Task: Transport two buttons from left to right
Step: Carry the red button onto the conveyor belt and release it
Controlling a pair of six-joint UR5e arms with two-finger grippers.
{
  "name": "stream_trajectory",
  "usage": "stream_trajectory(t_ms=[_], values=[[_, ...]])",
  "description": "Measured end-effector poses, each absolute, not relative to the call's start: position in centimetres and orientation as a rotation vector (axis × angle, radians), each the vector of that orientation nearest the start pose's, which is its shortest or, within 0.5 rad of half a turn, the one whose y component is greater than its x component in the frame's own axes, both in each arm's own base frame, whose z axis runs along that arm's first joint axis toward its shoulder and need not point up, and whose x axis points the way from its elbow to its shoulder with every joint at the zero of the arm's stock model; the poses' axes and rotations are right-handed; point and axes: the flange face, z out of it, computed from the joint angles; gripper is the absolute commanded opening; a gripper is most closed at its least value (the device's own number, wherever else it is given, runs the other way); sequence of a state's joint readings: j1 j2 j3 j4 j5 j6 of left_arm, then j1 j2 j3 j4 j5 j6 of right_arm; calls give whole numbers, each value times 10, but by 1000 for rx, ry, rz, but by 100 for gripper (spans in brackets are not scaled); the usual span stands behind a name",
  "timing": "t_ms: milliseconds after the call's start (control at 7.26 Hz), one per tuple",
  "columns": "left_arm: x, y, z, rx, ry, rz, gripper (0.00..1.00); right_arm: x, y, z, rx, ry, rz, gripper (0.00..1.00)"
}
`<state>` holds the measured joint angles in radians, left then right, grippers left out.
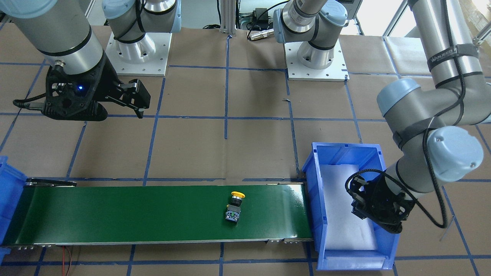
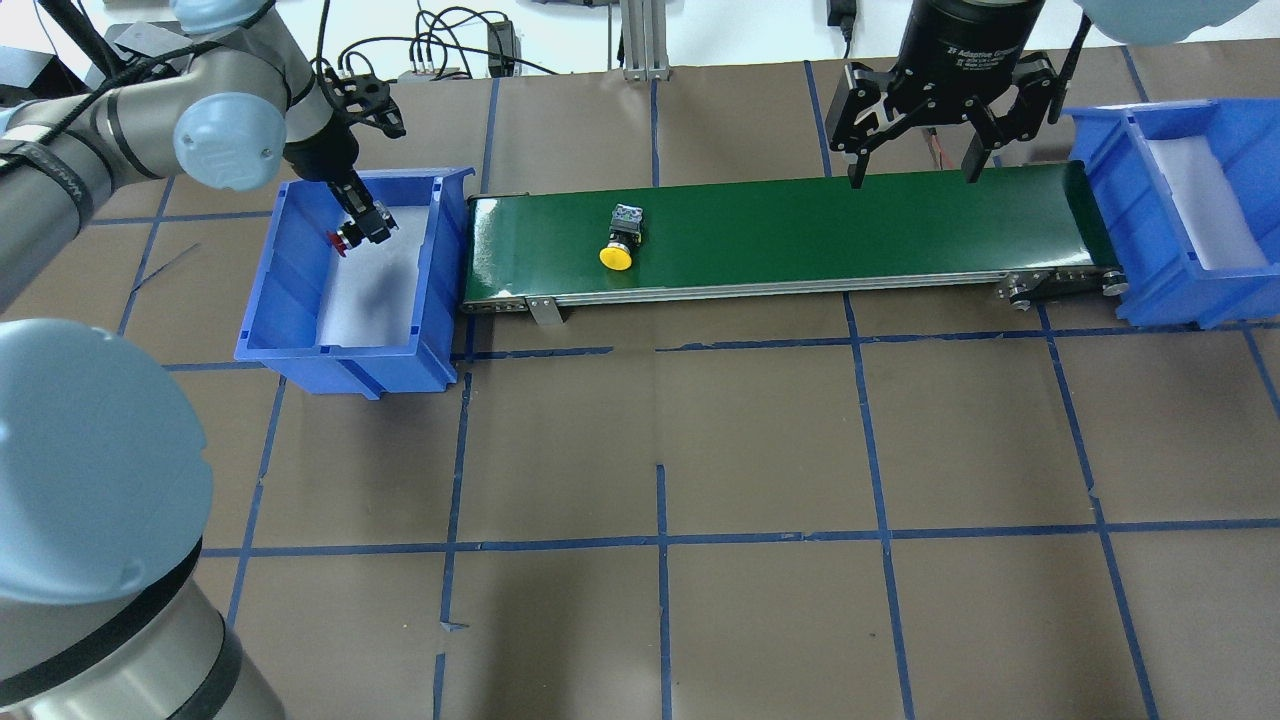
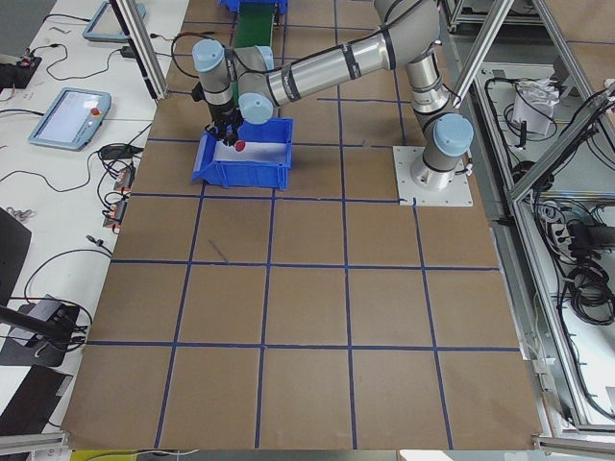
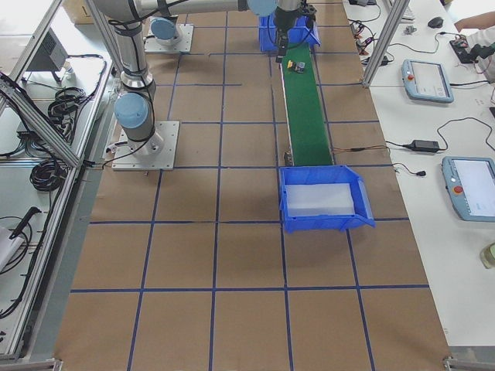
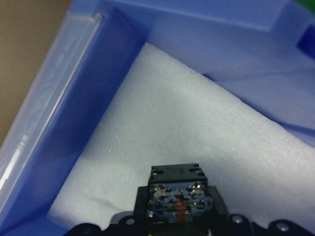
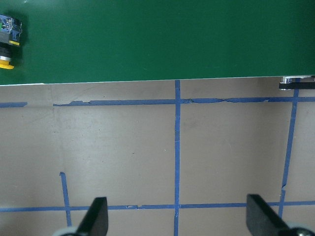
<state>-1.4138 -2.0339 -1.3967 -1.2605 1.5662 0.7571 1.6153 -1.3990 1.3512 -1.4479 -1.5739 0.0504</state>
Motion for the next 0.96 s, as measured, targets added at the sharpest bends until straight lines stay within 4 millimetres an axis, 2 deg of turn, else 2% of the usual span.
stream_trajectory(t_ms=[138, 275, 551, 688, 826, 964], values=[[-36, -675, 351, 688, 3049, -65, 12, 158, -550, 493, 9, 3146, 118, 100], [-57, -673, 358, 484, 3087, -89, 12, 158, -550, 493, 9, 3146, 118, 100], [-127, -665, 361, 255, 3105, -107, 12, 157, -550, 493, 9, 3146, 118, 100], [-160, -659, 358, 189, 3099, -112, 12, 157, -550, 493, 8, 3146, 119, 100], [-186, -658, 346, 129, 3097, -115, 14, 157, -550, 493, 8, 3146, 119, 100], [-199, -663, 328, 98, 3096, -128, 14, 157, -550, 493, 8, 3146, 120, 100]])
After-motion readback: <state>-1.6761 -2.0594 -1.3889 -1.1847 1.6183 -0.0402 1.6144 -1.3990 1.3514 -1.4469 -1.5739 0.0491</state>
